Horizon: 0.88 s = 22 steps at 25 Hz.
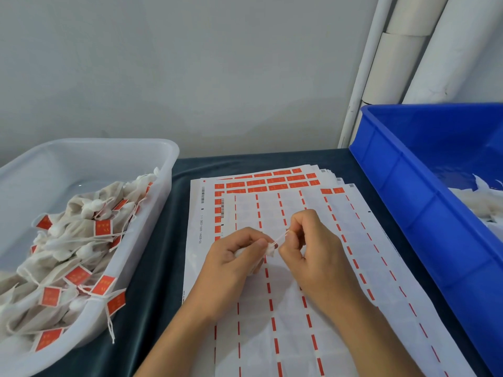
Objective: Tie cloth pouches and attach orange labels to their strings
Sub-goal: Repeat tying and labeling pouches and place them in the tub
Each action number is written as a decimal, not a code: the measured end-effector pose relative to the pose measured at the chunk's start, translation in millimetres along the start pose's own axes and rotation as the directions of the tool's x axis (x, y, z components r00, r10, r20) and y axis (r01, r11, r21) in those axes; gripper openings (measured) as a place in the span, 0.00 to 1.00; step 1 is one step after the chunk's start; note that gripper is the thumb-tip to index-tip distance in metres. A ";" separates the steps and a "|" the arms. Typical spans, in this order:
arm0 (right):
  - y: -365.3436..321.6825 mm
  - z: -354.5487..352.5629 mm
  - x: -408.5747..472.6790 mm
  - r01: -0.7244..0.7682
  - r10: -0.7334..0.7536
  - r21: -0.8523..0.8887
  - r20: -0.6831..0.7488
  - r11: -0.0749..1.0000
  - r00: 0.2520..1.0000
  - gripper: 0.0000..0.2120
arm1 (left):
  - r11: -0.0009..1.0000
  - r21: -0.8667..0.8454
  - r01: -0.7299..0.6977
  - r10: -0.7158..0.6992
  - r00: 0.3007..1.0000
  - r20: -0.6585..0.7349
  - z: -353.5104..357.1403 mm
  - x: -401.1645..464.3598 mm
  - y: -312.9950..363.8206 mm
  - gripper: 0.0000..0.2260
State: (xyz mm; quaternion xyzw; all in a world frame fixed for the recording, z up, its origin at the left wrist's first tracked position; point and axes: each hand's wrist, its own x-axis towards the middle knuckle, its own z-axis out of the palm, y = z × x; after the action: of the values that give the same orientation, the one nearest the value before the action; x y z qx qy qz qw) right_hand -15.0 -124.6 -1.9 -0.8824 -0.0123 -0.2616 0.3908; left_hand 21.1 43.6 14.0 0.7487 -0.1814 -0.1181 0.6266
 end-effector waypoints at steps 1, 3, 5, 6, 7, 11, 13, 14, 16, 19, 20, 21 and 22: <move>0.3 -0.1 0.4 -0.002 0.002 -0.012 0.003 1.000 1.000 0.07 | 1.000 -0.003 0.003 -0.003 1.000 0.000 -0.1 0.2 0.0 0.11; -1.0 0.1 0.1 -0.046 0.045 0.061 0.027 0.997 0.999 0.05 | 1.000 -0.020 0.022 -0.022 1.000 -0.002 -0.9 -0.3 -0.5 0.11; -5.7 -0.1 1.4 -0.153 0.139 0.242 0.076 0.958 0.987 0.02 | 0.998 -0.036 0.042 -0.043 0.999 -0.006 -1.8 -0.6 -1.7 0.11; -7.8 -0.9 2.7 -0.216 0.189 0.347 0.110 0.913 0.976 0.01 | 0.998 -0.037 0.045 -0.046 0.999 -0.012 -1.7 -0.9 -1.8 0.11; -9.0 -1.9 4.4 -0.273 0.231 0.440 0.147 0.856 0.962 0.02 | 0.999 -0.032 0.042 -0.043 0.999 -0.023 -1.3 -0.7 -2.1 0.11; -12.9 -7.1 8.4 -0.409 0.309 0.541 0.269 0.735 0.912 0.10 | 0.997 -0.066 0.025 -0.030 0.996 -0.079 -0.8 0.0 -2.2 0.11; -13.8 -6.5 7.0 -0.428 0.321 0.466 0.294 0.774 0.900 0.07 | 0.996 -0.087 0.008 -0.015 0.997 -0.081 -1.4 0.0 -3.5 0.11; -13.8 -6.0 6.4 -0.429 0.326 0.422 0.296 0.799 0.898 0.04 | 0.996 -0.085 0.003 -0.011 0.996 -0.083 -1.2 0.2 -3.8 0.11; -13.2 -6.1 6.4 -0.434 0.347 0.363 0.282 0.824 0.894 0.03 | 0.997 -0.072 0.005 -0.012 0.995 -0.097 -0.4 0.5 -4.7 0.11; -13.2 -8.3 7.4 -0.478 0.390 0.359 0.292 0.802 0.873 0.04 | 0.999 -0.035 0.018 -0.021 0.995 -0.098 0.7 0.7 -5.5 0.09; -13.5 -9.1 7.5 -0.497 0.400 0.378 0.307 0.781 0.863 0.05 | 0.999 -0.026 0.019 -0.021 0.995 -0.095 1.0 0.7 -6.1 0.09; -13.9 -10.0 7.7 -0.520 0.411 0.418 0.327 0.745 0.851 0.06 | 1.000 -0.020 0.018 -0.020 0.995 -0.095 1.0 0.9 -6.8 0.09; -14.6 -11.3 8.0 -0.545 0.418 0.475 0.353 0.690 0.837 0.08 | 1.000 -0.019 0.018 -0.019 0.995 -0.099 1.0 1.1 -7.4 0.09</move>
State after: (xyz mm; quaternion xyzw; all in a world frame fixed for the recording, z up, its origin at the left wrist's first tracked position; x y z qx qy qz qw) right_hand -16.5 -123.8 18.1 -0.7231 0.1027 -0.0360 0.6821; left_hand 22.6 43.3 6.6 0.7497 -0.1420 -0.0882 0.6403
